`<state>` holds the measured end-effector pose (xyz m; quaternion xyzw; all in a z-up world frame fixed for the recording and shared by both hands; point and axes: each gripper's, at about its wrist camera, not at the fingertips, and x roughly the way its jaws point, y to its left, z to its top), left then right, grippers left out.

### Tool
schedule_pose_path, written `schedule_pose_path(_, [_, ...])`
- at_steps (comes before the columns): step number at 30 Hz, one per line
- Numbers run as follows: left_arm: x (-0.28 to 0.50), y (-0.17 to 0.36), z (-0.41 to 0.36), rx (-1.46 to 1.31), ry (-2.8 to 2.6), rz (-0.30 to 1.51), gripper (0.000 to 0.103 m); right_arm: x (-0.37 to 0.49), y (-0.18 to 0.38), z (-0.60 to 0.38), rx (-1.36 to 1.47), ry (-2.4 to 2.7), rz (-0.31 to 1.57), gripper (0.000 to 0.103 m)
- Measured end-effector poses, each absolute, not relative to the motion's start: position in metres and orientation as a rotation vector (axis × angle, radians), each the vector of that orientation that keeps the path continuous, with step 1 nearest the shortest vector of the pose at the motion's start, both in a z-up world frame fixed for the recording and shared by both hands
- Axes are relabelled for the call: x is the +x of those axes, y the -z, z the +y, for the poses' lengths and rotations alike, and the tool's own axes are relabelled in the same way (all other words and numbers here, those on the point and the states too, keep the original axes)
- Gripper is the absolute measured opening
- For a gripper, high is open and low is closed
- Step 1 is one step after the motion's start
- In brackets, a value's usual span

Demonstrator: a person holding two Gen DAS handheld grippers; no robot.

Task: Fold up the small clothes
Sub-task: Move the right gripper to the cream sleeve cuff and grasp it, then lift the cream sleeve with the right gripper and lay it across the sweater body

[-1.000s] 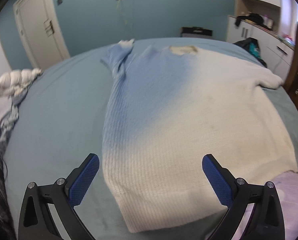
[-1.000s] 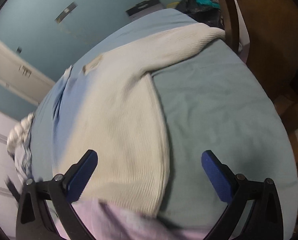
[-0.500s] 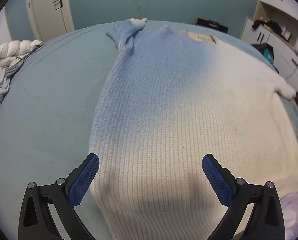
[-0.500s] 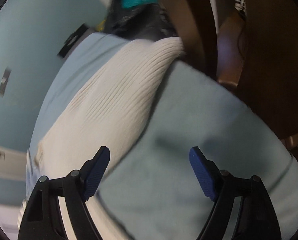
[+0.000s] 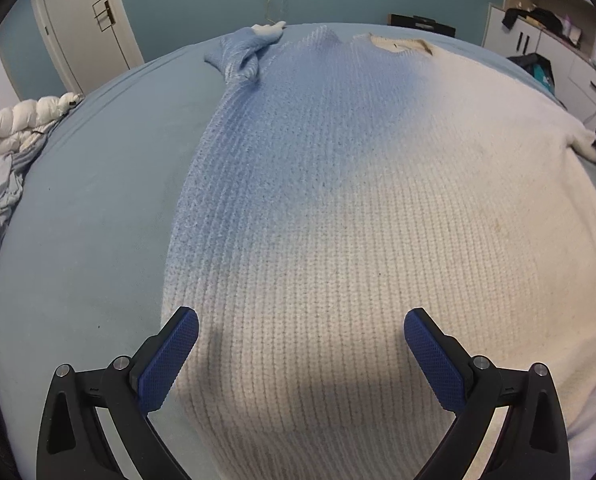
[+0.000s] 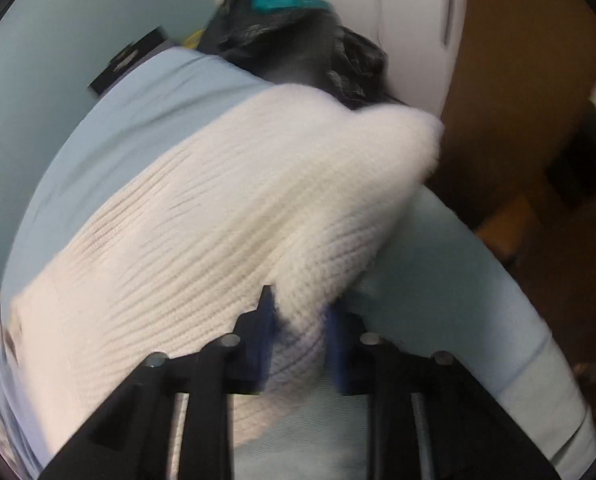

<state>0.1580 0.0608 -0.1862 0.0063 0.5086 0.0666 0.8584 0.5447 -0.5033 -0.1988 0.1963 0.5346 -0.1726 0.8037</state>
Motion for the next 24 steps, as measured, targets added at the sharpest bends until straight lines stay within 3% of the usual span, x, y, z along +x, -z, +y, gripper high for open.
schedule_pose_path(6, [0.164,0.203,0.063,0.044,-0.184,1.112,0.103,0.511,0.093,-0.465,0.279,0.377,0.932,0.012])
schedule_pose_path(10, [0.166,0.208,0.07,0.018,-0.199,1.133,0.103,0.473,0.01,-0.375,0.033,0.302,0.735,0.012])
schedule_pose_path(14, [0.163,0.205,0.07,0.023,-0.2,1.131,0.103,0.419,-0.002,-0.254,-0.29,0.097,0.641,0.018])
schedule_pose_path(17, [0.161,0.206,0.068,0.031,-0.185,1.133,0.103,0.377,0.025,-0.214,-0.136,-0.197,0.787,0.044])
schedule_pose_path(18, [0.161,0.206,0.068,0.034,-0.183,1.132,0.103,0.367,0.037,-0.217,-0.032,-0.253,0.846,0.068])
schedule_pose_path(19, [0.161,0.206,0.067,0.037,-0.182,1.132,0.103,0.356,0.047,-0.223,0.068,-0.295,0.901,0.081])
schedule_pose_path(24, [0.158,0.206,0.062,0.033,-0.172,1.131,0.103,0.332,0.069,-0.317,0.438,-0.269,0.912,0.081])
